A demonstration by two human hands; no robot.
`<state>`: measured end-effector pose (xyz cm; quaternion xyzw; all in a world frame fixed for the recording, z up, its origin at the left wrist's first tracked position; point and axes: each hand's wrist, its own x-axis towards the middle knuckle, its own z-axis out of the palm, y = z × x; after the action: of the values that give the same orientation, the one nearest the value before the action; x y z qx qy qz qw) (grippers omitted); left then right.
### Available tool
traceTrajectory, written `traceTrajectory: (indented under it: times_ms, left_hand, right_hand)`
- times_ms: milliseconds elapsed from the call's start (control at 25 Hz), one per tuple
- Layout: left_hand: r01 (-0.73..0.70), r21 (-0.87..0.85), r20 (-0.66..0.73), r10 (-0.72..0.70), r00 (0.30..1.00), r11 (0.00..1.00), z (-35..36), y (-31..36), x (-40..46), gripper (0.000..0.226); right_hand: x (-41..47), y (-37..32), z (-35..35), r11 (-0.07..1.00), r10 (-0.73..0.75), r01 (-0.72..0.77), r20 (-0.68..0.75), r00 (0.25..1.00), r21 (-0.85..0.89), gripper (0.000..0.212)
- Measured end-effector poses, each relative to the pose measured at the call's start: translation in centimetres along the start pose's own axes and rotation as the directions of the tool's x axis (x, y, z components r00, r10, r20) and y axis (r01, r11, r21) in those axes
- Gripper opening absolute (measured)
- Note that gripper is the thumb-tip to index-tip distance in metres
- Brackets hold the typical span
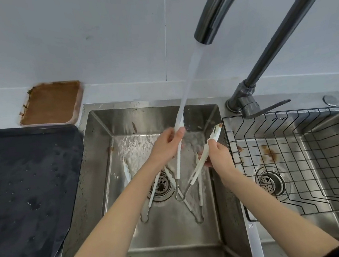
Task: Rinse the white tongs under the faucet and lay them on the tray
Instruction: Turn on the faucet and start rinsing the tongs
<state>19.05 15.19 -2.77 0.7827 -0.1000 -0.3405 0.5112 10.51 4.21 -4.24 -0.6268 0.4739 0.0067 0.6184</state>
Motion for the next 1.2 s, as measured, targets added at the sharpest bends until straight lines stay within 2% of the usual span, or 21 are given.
traceTrajectory:
  times_ms: [160, 280, 360, 440, 520, 720, 920, 1200]
  left_hand:
    - [-0.012, -0.069, -0.047, 0.009, 0.999, 0.998, -1.8, 0.2, 0.3, 0.035]
    - [0.022, -0.112, -0.130, -0.037, 0.991, 0.993, -3.7, -1.7, -0.1, 0.038]
    - [0.061, -0.202, -0.177, -0.098, 0.979, 0.977, -4.3, -3.2, -0.3, 0.037]
    - [0.095, -0.266, -0.204, -0.153, 0.967, 0.959, -4.6, -4.3, -0.5, 0.031]
    - [0.133, -0.313, -0.211, -0.205, 0.956, 0.940, -4.8, -4.9, -0.6, 0.027]
    - [0.255, -0.330, -0.144, -0.316, 0.938, 0.909, -4.3, -5.7, -0.3, 0.035]
    - [0.229, -0.321, -0.182, -0.298, 0.937, 0.919, -3.5, -6.0, -1.0, 0.027]
    - [0.246, -0.351, -0.231, -0.338, 0.912, 0.903, -3.0, -6.5, -2.0, 0.032]
  right_hand:
    - [0.3, -1.0, 1.4, 1.000, -0.017, 0.016, 0.091, 0.996, 0.007, 0.021]
    - [-0.1, -1.7, 2.6, 0.981, -0.123, 0.144, 0.155, 0.980, -0.129, 0.017]
    - [-0.5, -2.3, 3.3, 0.941, -0.191, 0.238, 0.204, 0.960, -0.239, 0.025]
    - [-0.8, -2.8, 3.9, 0.907, -0.233, 0.303, 0.248, 0.940, -0.293, 0.029]
    - [-1.1, -3.1, 4.3, 0.880, -0.256, 0.337, 0.265, 0.930, -0.334, 0.024]
    - [-1.5, -3.3, 4.1, 0.842, -0.262, 0.351, 0.257, 0.930, -0.411, 0.030]
    - [-1.7, -2.7, 3.2, 0.851, -0.212, 0.315, 0.273, 0.938, -0.420, 0.022]
    - [-2.1, -2.5, 3.4, 0.866, -0.195, 0.305, 0.295, 0.936, -0.397, 0.018]
